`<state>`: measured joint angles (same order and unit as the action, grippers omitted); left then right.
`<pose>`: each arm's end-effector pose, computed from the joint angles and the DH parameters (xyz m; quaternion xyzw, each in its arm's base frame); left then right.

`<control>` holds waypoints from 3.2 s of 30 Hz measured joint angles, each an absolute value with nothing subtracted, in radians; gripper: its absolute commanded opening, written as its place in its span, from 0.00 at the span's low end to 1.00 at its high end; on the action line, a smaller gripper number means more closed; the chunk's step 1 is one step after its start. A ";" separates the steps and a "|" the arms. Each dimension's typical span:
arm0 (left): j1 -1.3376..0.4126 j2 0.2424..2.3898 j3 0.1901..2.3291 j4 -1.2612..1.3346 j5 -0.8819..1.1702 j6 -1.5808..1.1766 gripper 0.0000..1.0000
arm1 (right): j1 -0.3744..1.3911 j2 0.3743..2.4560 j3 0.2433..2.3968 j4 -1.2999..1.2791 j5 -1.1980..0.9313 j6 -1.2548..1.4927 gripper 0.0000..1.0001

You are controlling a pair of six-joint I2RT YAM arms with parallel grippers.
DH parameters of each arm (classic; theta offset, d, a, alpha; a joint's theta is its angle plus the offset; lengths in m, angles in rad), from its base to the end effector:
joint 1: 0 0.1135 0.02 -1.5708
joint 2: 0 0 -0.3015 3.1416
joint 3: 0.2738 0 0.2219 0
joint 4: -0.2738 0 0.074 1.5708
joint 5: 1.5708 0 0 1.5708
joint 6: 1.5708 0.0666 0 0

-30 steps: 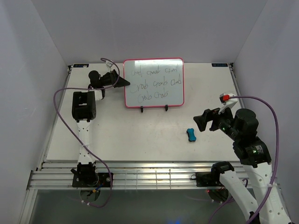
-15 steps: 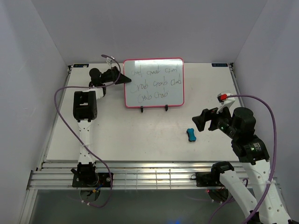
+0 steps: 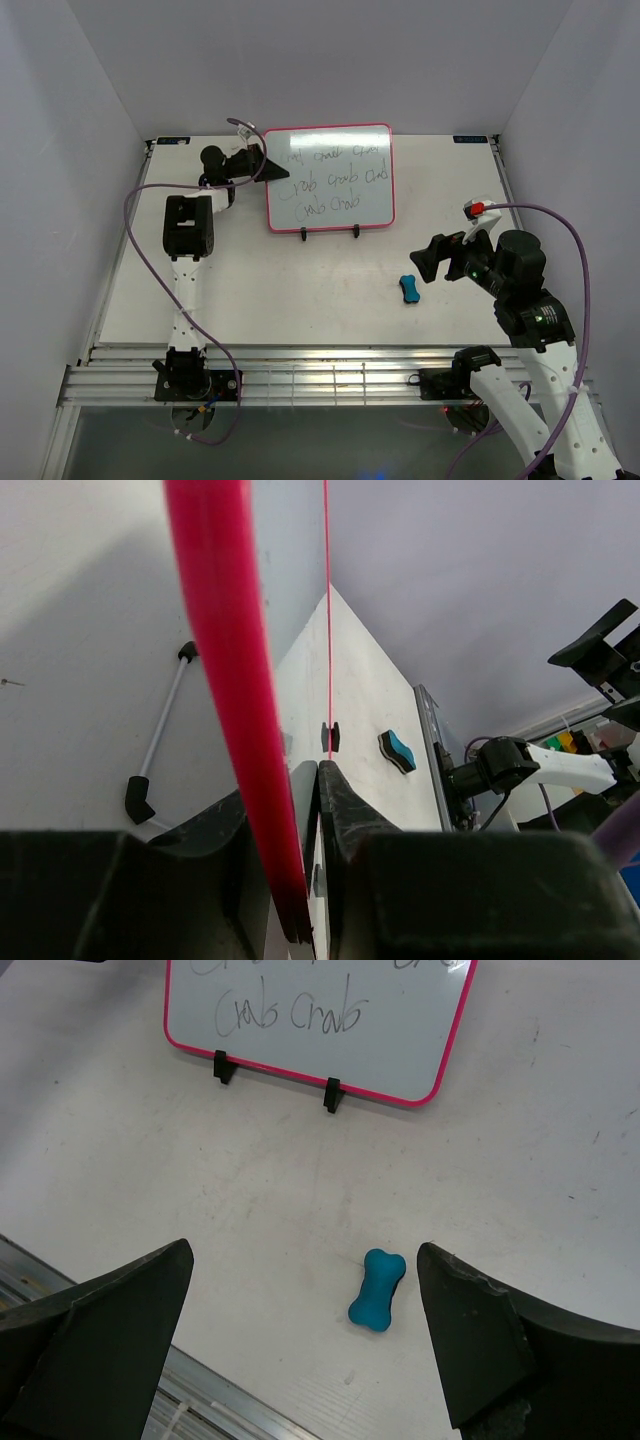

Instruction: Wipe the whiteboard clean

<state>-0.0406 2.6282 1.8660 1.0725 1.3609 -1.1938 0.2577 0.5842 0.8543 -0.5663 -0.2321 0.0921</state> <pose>0.5592 -0.0879 0.1843 0.1764 0.6611 -0.6658 0.2975 0.0842 0.0380 0.3541 -0.1347 0.7899 0.1945 0.5658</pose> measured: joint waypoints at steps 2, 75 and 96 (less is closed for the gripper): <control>-0.041 2.630 1.866 1.070 1.359 -1.195 0.34 | 0.258 0.584 0.854 -0.566 -0.232 0.092 0.98; -0.066 0.897 0.925 -0.341 0.759 -0.422 0.00 | 0.259 0.812 0.736 -0.553 -0.033 0.220 0.83; -0.192 0.782 0.760 -0.513 0.770 -0.375 0.00 | 0.376 1.248 0.707 -0.545 0.028 0.212 0.60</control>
<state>-0.1925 0.7818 0.7597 -0.5133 0.7704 -0.3748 0.3759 1.2484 0.7074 -0.5453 0.0277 0.2123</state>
